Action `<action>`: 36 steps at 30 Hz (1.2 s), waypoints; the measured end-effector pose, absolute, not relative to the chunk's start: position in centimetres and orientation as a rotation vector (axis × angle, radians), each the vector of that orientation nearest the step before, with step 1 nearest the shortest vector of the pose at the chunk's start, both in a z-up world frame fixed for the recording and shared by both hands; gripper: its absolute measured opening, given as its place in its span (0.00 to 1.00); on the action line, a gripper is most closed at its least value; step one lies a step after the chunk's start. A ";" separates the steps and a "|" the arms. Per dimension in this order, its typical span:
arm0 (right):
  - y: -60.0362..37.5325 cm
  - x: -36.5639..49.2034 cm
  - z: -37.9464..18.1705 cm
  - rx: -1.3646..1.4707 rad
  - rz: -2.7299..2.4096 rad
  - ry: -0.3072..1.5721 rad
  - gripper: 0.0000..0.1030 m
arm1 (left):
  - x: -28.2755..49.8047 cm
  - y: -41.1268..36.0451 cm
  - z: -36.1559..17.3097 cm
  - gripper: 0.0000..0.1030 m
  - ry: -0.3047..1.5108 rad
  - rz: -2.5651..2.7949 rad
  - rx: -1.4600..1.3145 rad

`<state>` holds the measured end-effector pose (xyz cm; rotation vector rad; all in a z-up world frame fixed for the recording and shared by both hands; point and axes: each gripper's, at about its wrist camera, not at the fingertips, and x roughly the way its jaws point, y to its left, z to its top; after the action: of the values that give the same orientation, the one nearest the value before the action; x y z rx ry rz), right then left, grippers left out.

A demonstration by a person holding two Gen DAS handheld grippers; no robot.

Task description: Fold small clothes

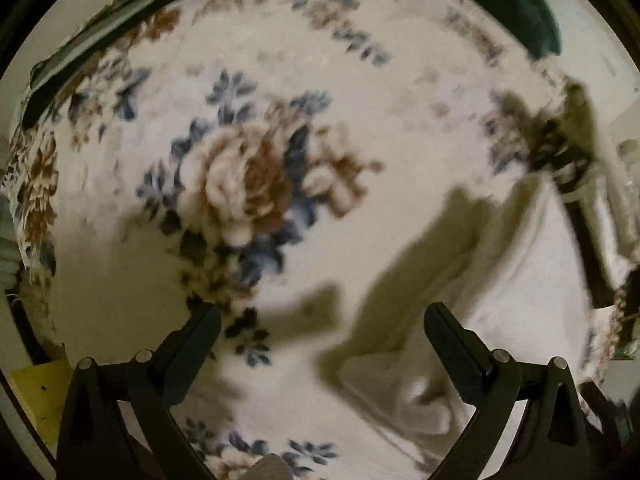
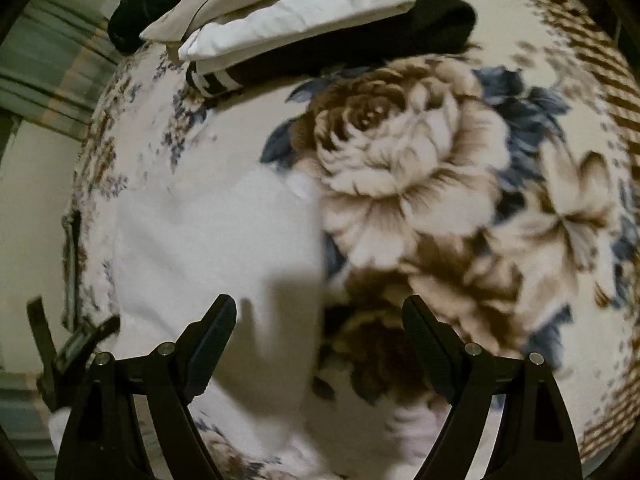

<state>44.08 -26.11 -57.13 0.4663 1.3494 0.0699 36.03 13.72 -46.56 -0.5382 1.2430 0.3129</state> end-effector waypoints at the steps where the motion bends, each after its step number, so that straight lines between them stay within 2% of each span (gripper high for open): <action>1: -26.4 44.9 -57.4 0.494 0.092 1.347 0.84 | 36.4 12.8 -45.4 1.00 1.226 0.287 -0.535; 6: -27.1 49.9 -60.1 0.628 0.188 1.416 0.84 | 40.5 7.9 -43.6 1.00 1.183 0.140 -0.494; 10: -26.3 52.8 -63.5 0.684 0.283 1.538 0.84 | 44.2 5.5 -47.1 1.00 1.287 0.143 -0.363; 12: -26.2 53.6 -64.4 0.494 0.204 1.565 0.84 | 43.5 6.4 -50.3 1.00 1.359 0.147 -0.343; 15: -26.5 54.0 -65.1 0.449 0.196 1.581 0.84 | 40.6 8.8 -52.3 1.00 1.379 0.136 -0.443; 18: -25.9 54.3 -64.1 0.422 0.222 1.570 0.84 | 38.3 11.1 -52.4 1.00 1.373 0.184 -0.501; 22: -26.9 54.4 -62.5 0.548 0.246 1.525 0.84 | 36.6 12.5 -50.4 1.00 1.312 0.205 -0.559; 27: -27.3 53.0 -62.0 0.693 0.338 1.506 0.84 | 36.0 9.7 -47.5 1.00 1.231 0.113 -0.462; 31: -27.3 48.8 -60.6 0.696 0.351 1.498 0.84 | 36.3 8.1 -49.3 1.00 1.280 0.085 -0.362; 34: -26.1 44.2 -60.7 0.717 0.369 1.545 0.84 | 35.9 8.7 -50.4 1.00 1.326 0.078 -0.419; 35: -25.5 42.1 -61.2 0.729 0.363 1.578 0.84 | 35.5 9.1 -50.6 0.98 1.323 0.062 -0.484; 36: -25.0 40.7 -61.8 0.752 0.357 1.601 0.84 | 35.2 9.4 -50.7 0.86 1.319 0.059 -0.522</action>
<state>40.70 -25.01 -61.80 0.7517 1.6009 0.3570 35.16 9.40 -50.69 -0.5217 1.3185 0.0593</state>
